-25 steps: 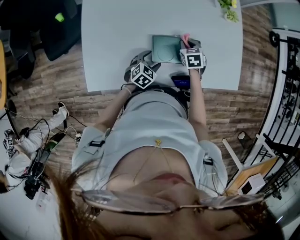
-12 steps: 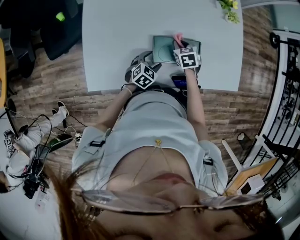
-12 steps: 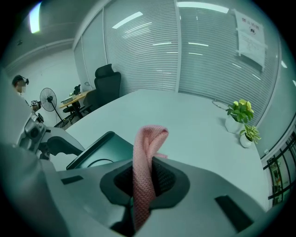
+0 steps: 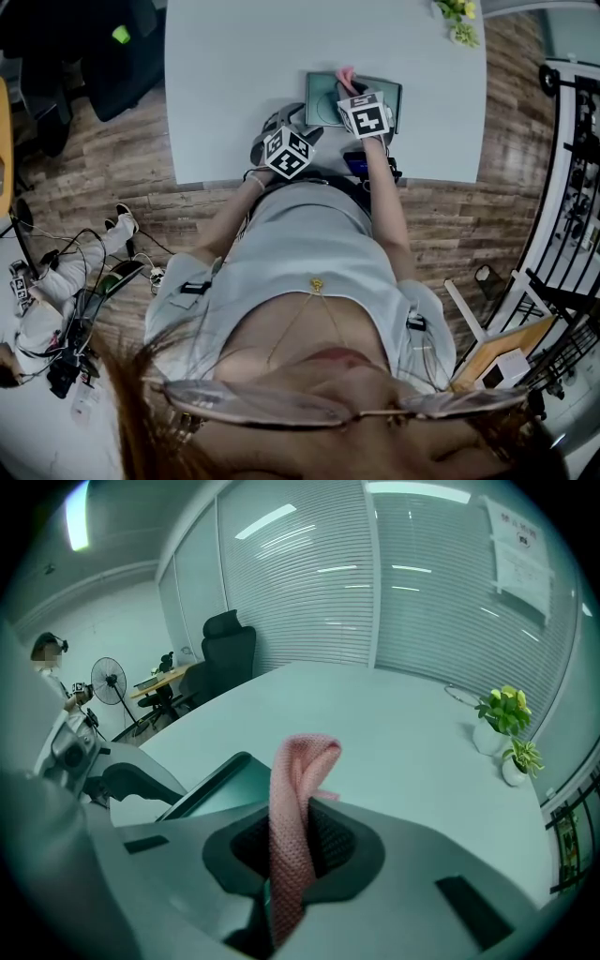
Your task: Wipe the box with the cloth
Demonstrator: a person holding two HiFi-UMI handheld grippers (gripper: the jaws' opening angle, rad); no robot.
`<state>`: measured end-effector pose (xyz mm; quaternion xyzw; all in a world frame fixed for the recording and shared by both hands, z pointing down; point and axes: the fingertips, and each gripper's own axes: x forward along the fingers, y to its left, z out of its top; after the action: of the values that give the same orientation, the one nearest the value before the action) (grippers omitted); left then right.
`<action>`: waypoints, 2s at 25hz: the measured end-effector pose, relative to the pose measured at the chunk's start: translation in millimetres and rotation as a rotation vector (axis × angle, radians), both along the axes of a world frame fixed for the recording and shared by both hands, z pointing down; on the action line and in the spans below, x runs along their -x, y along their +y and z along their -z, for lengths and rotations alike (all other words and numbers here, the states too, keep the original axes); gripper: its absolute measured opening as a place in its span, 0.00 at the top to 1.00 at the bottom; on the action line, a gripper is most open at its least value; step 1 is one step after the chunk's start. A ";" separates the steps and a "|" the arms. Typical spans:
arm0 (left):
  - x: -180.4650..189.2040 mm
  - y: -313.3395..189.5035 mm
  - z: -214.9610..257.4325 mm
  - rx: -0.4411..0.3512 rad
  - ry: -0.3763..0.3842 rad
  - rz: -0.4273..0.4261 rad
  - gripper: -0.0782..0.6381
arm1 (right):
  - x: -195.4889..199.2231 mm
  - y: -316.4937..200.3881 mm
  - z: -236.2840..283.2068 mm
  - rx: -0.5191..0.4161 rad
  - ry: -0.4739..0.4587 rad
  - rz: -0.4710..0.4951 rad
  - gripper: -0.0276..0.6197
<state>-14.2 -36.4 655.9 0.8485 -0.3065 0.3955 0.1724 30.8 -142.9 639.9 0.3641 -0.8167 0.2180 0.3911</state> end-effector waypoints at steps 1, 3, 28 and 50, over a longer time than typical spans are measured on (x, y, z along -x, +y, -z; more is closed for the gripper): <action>0.5 0.1 0.0 0.001 0.000 0.000 0.46 | 2.8 0.5 -0.2 0.000 -0.002 0.004 0.89; 0.9 0.3 0.1 0.002 0.001 0.000 0.46 | 7.7 1.3 0.0 0.001 -0.009 0.010 0.89; -2.1 0.7 0.6 0.007 0.000 0.001 0.46 | 60.4 15.0 1.8 0.034 -0.084 0.114 0.89; 2.3 -2.0 -0.9 -0.005 0.011 0.006 0.46 | -7.8 14.8 29.7 -0.053 -0.172 0.005 0.89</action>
<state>-16.5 -38.5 656.8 0.8502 -0.3090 0.3894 0.1732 38.7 -128.0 610.2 0.3522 -0.8537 0.2259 0.3102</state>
